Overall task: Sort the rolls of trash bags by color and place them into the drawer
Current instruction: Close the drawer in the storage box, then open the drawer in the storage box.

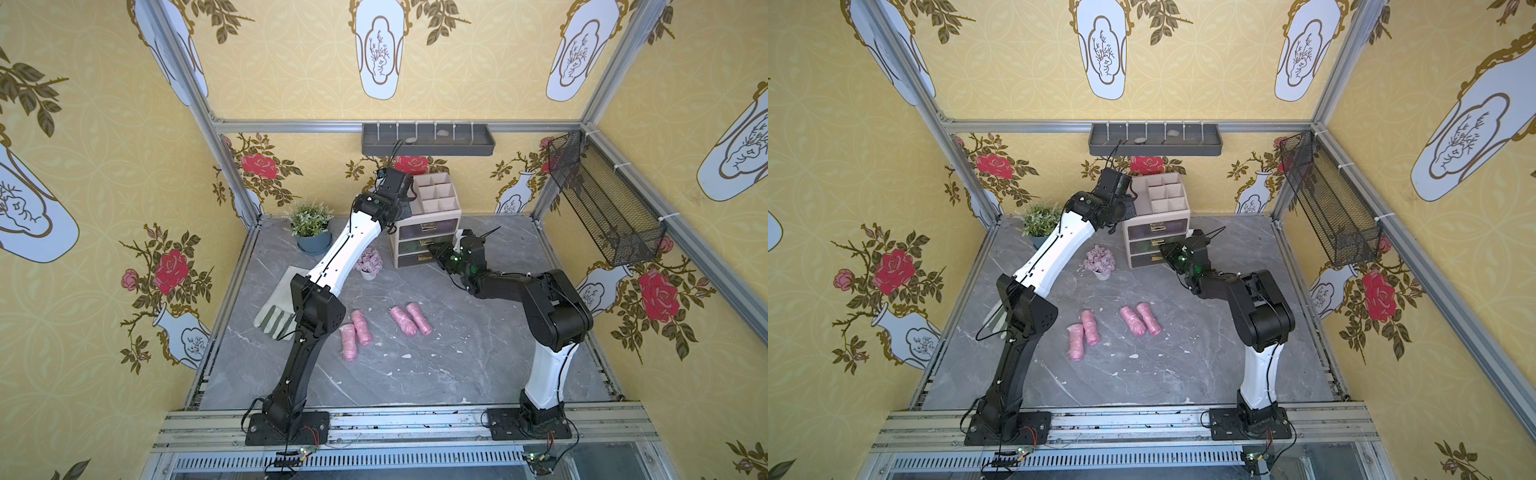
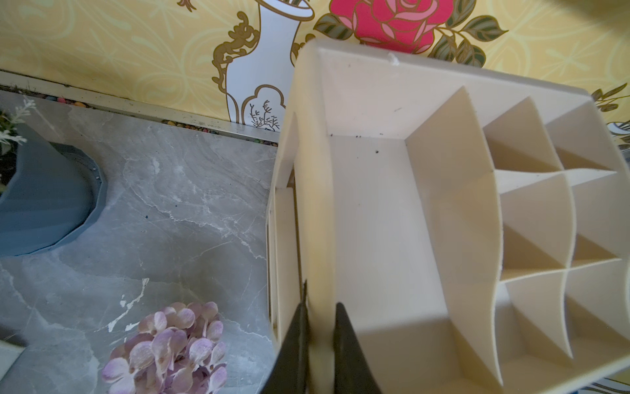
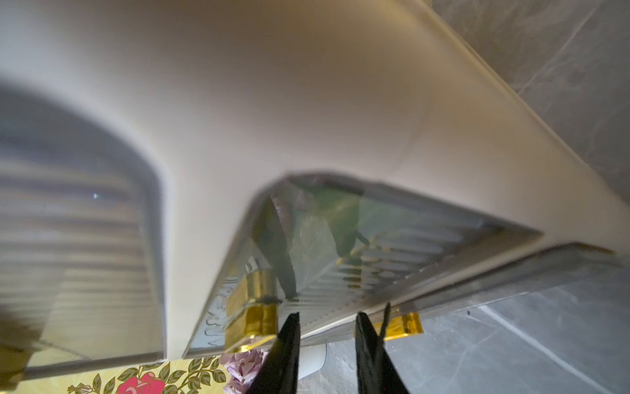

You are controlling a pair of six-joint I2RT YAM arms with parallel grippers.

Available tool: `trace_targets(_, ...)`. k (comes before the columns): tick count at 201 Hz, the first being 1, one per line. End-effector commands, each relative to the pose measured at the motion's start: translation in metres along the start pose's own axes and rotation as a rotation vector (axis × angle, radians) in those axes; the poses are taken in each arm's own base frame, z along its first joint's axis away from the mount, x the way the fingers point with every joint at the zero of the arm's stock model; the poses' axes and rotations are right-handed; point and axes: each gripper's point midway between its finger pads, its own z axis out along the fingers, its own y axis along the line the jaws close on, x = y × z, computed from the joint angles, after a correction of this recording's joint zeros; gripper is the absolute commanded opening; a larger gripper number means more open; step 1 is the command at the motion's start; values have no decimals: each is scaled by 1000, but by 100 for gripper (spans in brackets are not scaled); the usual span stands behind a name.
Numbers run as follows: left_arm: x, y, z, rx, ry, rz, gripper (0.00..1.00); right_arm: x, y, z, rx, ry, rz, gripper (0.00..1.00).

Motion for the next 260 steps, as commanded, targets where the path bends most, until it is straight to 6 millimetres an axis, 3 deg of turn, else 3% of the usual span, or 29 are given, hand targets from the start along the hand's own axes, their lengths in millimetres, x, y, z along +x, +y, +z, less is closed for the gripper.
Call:
trace_targets(1,19,7,3,-19,77,28,17,-14,28,1,-101,-49,-20,32)
trace_targets(28,21,8,2,-22,82,27,21,-8,27,-5,-102,-24,-4,38)
trace_targets(55,19,8,-1,-22,78,24,24,3,23,-27,-95,-8,52,43)
trace_targets(101,19,7,-2,-14,80,16,26,31,-11,-79,-49,-32,232,47)
trace_targets(126,22,5,0,-10,85,13,27,46,-22,-92,-72,-35,304,47)
trace_targets(175,22,2,1,-5,87,14,27,54,-12,-69,-201,-56,374,46)
trace_targets(223,23,2,-2,-6,92,26,27,46,-28,-40,-265,-125,469,43)
trace_targets(260,26,3,2,-8,103,30,27,38,-29,-25,-256,-157,458,43)
